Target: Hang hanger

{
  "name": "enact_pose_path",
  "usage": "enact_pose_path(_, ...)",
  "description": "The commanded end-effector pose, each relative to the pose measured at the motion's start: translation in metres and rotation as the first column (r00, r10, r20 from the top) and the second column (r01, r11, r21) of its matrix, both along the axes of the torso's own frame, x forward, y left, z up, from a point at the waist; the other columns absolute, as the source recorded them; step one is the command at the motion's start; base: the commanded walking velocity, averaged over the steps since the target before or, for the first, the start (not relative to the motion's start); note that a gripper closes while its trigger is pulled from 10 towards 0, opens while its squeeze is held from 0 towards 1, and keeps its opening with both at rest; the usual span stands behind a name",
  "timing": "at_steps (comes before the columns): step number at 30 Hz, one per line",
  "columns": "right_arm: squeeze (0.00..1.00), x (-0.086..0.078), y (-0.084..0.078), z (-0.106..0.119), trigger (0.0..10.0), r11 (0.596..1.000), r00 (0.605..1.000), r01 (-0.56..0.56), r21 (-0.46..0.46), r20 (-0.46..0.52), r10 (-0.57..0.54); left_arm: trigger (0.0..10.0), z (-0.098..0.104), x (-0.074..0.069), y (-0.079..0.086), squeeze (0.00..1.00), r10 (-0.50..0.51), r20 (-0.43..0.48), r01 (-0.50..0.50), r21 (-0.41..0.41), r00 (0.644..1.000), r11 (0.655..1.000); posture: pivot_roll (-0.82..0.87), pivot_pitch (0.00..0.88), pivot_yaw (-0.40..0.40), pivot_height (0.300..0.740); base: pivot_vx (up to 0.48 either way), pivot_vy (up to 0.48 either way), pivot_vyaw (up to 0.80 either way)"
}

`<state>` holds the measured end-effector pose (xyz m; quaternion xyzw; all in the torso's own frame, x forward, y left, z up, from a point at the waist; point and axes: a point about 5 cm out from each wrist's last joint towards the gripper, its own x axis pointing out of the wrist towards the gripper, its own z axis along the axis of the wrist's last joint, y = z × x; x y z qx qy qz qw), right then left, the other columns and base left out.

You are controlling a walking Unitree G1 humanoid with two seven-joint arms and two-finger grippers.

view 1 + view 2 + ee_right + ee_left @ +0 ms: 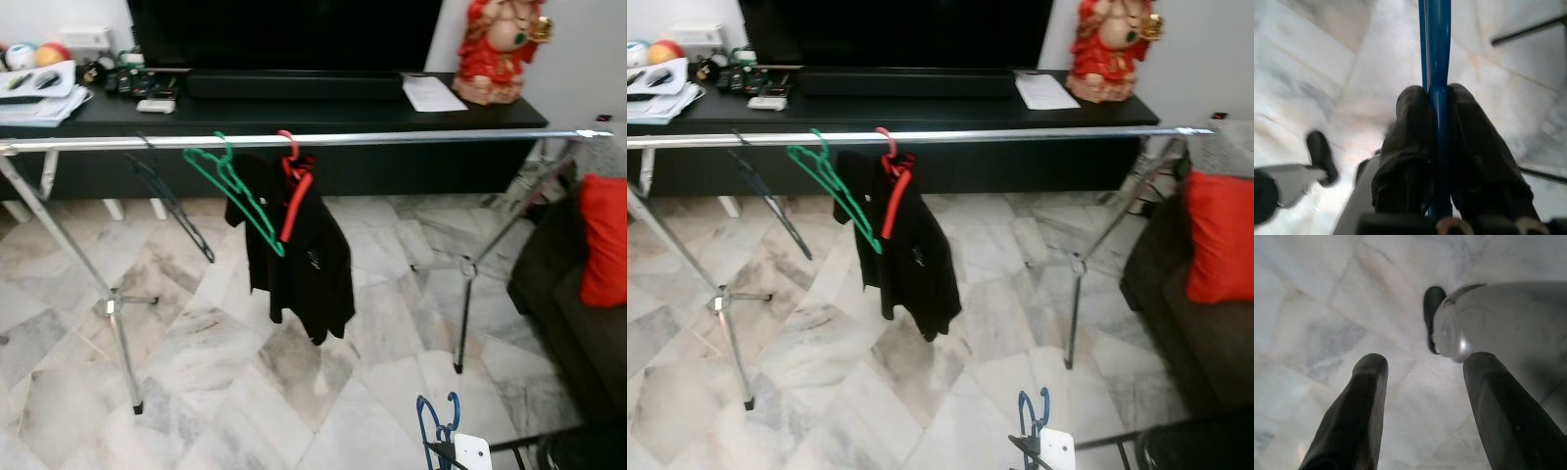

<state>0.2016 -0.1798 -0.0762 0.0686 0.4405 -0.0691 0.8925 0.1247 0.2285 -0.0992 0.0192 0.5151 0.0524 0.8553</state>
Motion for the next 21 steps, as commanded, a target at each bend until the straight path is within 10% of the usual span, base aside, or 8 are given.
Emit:
enact_pose_path(1, 0.0, -0.011, -0.009, -0.005, 10.0, 1.0, 0.999, 0.02, -0.017, -0.031, -0.021, 10.0, -0.003, -0.004, -0.006, 0.0, -0.009, -0.021, 0.008, -0.016, 1.0, 1.0, 0.02, 0.134, -0.072, 0.74, 0.39, 0.0, 0.0)
enact_pose_path(21, 0.0, 0.0, -0.006, 0.001, 10.0, 0.999, 1.0, -0.027, -0.042, 0.003, 0.027, 10.0, -0.003, -0.005, -0.006, 0.0, 0.0, -0.023, -0.001, -0.021, 1.0, 1.0, 0.02, 0.16, -0.078, 0.74, 0.405, 0.0, 0.0)
